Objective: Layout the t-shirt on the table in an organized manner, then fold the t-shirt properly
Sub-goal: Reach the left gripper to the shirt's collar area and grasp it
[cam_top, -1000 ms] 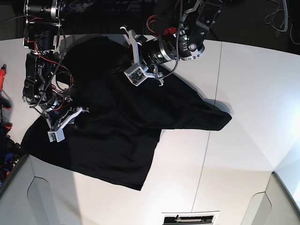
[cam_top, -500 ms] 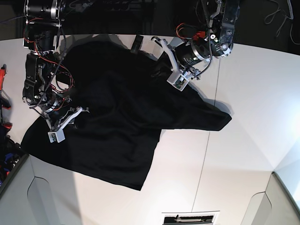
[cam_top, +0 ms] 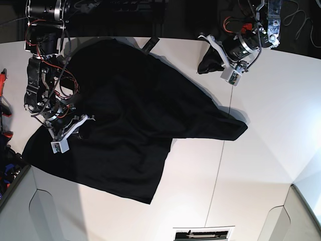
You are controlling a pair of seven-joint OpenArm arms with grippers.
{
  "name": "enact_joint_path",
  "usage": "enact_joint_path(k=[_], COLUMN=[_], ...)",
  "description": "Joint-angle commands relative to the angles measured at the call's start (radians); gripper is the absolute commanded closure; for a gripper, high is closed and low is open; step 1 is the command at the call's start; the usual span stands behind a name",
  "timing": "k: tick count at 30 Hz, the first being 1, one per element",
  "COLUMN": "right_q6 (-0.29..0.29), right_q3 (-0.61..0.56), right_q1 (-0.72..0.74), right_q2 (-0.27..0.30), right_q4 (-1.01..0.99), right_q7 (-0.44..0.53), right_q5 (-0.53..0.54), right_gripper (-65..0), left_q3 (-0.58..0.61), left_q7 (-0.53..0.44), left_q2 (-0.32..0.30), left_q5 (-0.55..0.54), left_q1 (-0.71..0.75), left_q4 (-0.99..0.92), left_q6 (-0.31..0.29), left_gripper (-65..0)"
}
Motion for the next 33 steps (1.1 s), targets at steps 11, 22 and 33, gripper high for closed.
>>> enact_joint_path(k=[11,22,33], right_q6=[-0.003,0.000,0.000], right_q3=[0.064,0.132,0.119], right_q1=[0.024,0.022,0.022], right_q2=[0.046,0.044,0.043], right_q4=[0.068,0.082,0.015], right_q7=[-0.096,-0.116,-0.113], right_q5=[0.159,0.171,0.163], right_gripper=[0.0,0.0,0.0], left_q3=[0.067,0.473,0.643], left_q7=[0.077,0.062,0.063], left_q2=[0.003,0.069,0.069], left_q5=[-0.165,0.344,0.529], left_q1=[-0.014,-0.172,-0.180], left_q4=[0.211,0.190,0.188], left_q6=[-0.051,0.214,0.300], left_gripper=[0.0,0.0,0.0])
